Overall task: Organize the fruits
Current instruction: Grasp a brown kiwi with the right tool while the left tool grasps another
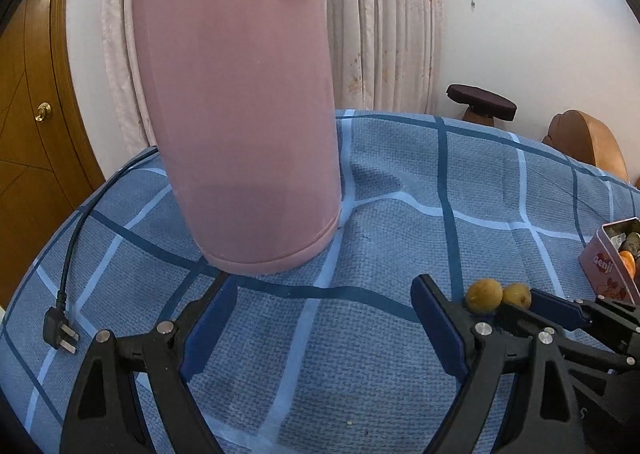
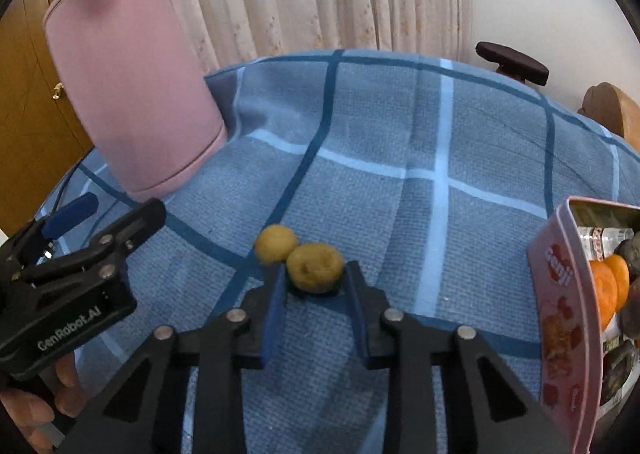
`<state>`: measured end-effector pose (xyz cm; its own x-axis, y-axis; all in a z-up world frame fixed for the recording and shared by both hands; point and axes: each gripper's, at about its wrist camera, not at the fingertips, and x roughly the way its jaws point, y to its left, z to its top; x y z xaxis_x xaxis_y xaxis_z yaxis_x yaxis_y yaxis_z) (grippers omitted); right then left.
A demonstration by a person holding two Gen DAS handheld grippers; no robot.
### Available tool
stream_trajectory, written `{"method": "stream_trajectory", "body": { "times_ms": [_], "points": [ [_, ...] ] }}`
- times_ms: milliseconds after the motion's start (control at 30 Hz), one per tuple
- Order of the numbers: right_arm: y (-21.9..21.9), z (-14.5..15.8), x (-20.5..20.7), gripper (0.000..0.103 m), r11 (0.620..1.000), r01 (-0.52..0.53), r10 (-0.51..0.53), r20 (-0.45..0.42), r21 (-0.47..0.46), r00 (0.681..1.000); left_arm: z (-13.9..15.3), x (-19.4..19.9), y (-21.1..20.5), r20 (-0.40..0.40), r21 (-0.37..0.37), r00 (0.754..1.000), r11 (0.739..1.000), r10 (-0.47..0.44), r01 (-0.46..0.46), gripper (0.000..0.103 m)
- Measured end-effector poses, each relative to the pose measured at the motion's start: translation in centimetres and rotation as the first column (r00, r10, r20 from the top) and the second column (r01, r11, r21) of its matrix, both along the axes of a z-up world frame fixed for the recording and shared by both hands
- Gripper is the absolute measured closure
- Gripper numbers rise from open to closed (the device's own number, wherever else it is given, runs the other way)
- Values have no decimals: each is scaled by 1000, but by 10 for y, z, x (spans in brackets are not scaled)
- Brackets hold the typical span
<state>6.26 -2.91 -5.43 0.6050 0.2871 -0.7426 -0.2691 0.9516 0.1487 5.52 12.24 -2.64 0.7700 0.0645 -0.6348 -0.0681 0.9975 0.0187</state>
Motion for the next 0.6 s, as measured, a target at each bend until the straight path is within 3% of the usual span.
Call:
{"method": "stream_trajectory", "body": {
  "times_ms": [100,367,600],
  "points": [
    [-6,4,-4,70,1000,24,-24,21,17,999,2,-1,-2,8,2,1000,1000,-15,15,13],
    [-32,28,-32,70,986,159,-167,201,54,965,10,-10,-25,79,34,984,987,-158,156,13],
    [-64,32,-41,70,961,262,-275,208,85,939,12,-12,-66,81,55,943,946,-324,320,13]
  ]
}}
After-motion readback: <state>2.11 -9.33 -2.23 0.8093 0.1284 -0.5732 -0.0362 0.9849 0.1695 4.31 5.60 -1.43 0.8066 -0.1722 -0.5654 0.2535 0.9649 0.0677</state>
